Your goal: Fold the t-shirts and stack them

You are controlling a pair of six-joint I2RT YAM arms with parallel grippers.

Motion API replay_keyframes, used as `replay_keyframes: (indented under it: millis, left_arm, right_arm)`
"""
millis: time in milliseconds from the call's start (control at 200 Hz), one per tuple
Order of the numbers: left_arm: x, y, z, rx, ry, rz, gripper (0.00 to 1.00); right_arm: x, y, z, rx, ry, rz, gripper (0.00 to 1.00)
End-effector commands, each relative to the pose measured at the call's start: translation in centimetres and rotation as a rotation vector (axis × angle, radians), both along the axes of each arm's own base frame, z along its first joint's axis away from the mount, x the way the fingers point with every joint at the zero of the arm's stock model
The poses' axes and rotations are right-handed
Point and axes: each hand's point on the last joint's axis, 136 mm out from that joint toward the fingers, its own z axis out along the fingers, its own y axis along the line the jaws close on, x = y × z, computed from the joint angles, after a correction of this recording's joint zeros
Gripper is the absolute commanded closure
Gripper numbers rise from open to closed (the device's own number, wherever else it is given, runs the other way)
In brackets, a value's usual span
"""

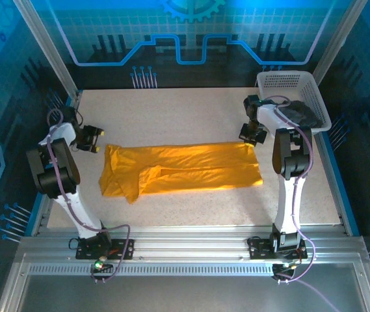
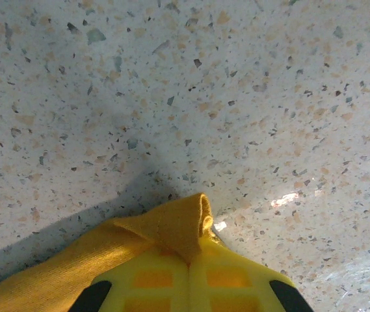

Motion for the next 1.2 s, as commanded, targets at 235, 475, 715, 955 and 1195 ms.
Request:
replay_keyframes:
  millis: [235, 475, 715, 955, 1195]
  left_arm:
    - [-3.2, -3.6, -2.3, -0.015, 0.202, -0.206, 0.58]
    - [-3.8, -1.8, -2.6, 0.059, 0.255, -0.159, 1.00]
    - [-4.0, 1.5, 0.2, 0.056, 0.102, 0.063, 1.00]
    - [-2.1, 1.3, -0.5, -0.072, 0.016, 0.126, 0.95]
    - [-0.7, 1.5, -0.7, -0.062, 0.024, 0.047, 0.64]
  right_arm:
    - [0.1, -0.4, -0.2, -0.007, 0.015, -0.002, 1.00]
    - [-0.2, -0.5, -0.1, -0.019, 0.020, -0.005, 1.00]
    - [-0.5, -1.0, -0.1, -0.038, 0.026, -0.022, 1.00]
    - [-0.1, -0.7, -0.2, -0.020, 0.017, -0.024, 1.00]
    - [1.3, 0.3, 0.3, 0.018, -0.007, 0.037, 1.00]
